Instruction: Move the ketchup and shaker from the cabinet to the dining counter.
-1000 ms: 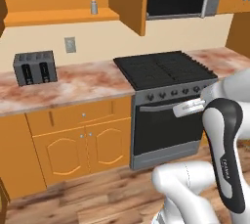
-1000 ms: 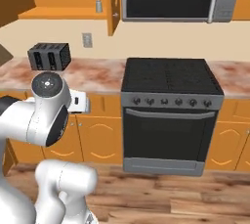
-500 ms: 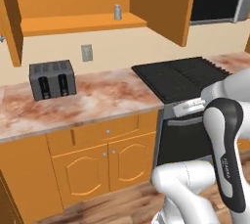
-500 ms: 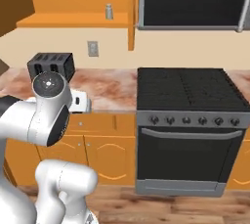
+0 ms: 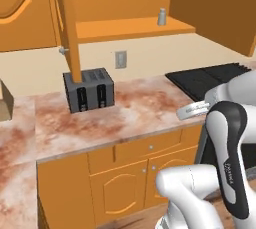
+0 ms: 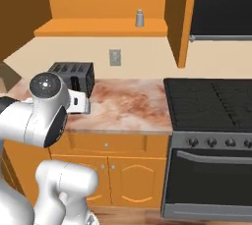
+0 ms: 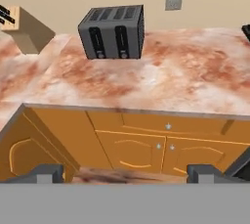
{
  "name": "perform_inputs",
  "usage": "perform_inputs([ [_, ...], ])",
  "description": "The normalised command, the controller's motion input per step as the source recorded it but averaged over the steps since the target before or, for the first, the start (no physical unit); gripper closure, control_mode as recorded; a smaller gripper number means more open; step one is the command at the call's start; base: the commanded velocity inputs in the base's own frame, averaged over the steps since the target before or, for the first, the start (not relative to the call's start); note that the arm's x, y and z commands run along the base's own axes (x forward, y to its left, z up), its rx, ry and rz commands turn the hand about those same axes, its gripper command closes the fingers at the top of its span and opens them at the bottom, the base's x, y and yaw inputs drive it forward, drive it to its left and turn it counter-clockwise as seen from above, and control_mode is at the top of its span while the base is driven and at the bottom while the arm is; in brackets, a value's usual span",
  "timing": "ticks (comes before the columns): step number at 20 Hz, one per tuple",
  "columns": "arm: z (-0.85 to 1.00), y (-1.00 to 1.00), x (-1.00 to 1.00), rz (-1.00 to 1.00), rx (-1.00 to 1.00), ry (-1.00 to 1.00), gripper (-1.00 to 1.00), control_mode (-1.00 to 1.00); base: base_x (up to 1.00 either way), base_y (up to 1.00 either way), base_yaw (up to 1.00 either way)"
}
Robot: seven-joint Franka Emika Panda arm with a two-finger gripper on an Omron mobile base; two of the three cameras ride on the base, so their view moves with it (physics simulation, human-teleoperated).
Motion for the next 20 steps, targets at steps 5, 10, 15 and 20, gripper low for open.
perform_inputs([
  [5,0.00,0.00,0.00,0.00,0.00,0.00,-1.00,1.00,0.73,0.01,-0.02],
  [10,0.00,0.00,0.00,0.00,0.00,0.00,-1.00,1.00,0.54,-0.15,0.05],
  [15,0.00,0.00,0.00,0.00,0.00,0.00,-1.00,1.00,0.45,-0.16,0.10],
  [20,0.00,0.00,0.00,0.00,0.00,0.00,-1.00,1.00,0.45,-0.13,0.09],
])
